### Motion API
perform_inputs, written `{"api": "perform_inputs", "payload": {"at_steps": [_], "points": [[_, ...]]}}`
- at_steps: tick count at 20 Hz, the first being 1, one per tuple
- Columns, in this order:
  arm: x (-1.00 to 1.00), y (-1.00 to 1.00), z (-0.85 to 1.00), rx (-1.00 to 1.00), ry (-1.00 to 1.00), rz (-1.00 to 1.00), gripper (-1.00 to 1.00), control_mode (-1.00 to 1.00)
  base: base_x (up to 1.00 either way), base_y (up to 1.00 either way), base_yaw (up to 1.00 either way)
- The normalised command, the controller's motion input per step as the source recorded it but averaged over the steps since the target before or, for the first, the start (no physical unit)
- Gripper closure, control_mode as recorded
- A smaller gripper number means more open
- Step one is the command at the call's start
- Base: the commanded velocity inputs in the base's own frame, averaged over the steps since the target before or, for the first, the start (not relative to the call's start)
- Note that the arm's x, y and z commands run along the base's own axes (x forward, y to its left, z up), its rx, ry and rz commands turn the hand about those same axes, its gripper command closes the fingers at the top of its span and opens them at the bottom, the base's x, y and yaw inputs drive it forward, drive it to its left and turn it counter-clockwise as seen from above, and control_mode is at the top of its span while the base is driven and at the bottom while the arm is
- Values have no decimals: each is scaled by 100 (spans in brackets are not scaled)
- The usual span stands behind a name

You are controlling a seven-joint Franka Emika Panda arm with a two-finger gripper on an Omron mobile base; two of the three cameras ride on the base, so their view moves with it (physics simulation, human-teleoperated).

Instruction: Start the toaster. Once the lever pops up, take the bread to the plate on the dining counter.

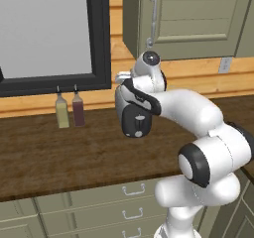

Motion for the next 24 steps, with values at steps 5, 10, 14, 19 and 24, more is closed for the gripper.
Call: {"api": "perform_inputs", "payload": {"at_steps": [5, 10, 14, 19, 24], "points": [[-100, -9, 4, 0, 0, 1, 100, -100, 0, 0, 0], [-100, -42, 5, 0, -4, 10, 100, -100, 0, 0, 0], [-100, -35, 38, -4, -14, 23, 100, -100, 0, 0, 0], [-100, -24, 33, -15, -14, 38, 100, -100, 0, 0, 0], [-100, -8, 11, -12, -12, 29, 100, -100, 0, 0, 0]]}}
